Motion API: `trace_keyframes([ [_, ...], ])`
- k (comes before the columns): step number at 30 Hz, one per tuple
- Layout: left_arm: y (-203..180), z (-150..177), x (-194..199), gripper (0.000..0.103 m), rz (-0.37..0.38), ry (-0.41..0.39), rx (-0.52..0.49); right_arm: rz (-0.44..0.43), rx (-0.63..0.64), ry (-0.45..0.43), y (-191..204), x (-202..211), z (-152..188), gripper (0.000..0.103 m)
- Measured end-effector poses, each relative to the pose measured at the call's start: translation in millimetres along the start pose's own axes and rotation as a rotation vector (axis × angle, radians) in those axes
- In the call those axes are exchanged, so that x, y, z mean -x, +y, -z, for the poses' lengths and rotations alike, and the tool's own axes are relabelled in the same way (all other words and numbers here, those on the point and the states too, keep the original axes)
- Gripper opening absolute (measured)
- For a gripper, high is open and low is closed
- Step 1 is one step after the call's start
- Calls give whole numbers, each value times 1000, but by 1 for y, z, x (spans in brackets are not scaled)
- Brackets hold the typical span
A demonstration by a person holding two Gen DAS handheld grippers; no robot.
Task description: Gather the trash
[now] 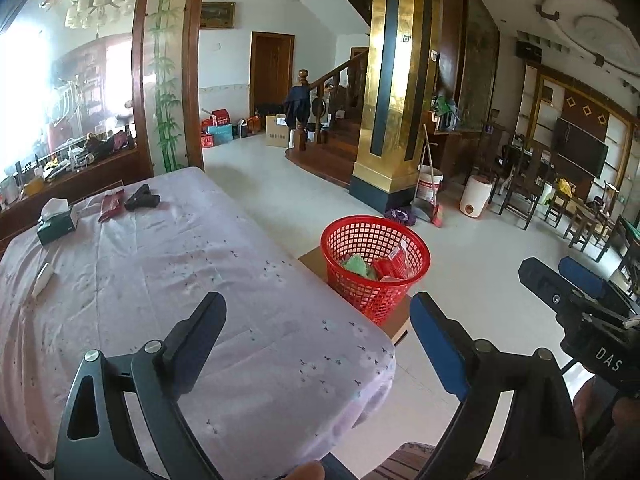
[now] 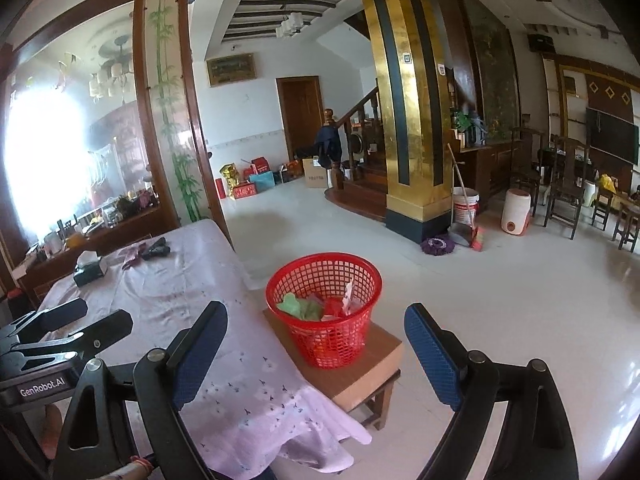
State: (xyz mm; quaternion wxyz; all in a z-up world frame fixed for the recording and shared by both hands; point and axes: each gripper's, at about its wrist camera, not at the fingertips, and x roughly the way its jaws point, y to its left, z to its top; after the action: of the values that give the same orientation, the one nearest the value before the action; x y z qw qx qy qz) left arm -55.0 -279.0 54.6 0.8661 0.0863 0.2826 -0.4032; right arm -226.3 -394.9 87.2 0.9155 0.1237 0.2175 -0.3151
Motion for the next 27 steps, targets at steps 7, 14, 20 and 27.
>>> trace_keyframes([
  [7,-2,0,-1,92,-10,5,-5,-18,-20,-14,1,0,-1,93],
  [14,0,0,-1,92,-12,4,-2,-23,-15,-3,5,-2,0,93],
  [20,-1,-1,-1,92,-13,5,-4,-21,-15,5,3,-4,0,93],
  [27,0,-1,-1,92,-13,5,-4,-21,-14,5,3,-3,0,93],
])
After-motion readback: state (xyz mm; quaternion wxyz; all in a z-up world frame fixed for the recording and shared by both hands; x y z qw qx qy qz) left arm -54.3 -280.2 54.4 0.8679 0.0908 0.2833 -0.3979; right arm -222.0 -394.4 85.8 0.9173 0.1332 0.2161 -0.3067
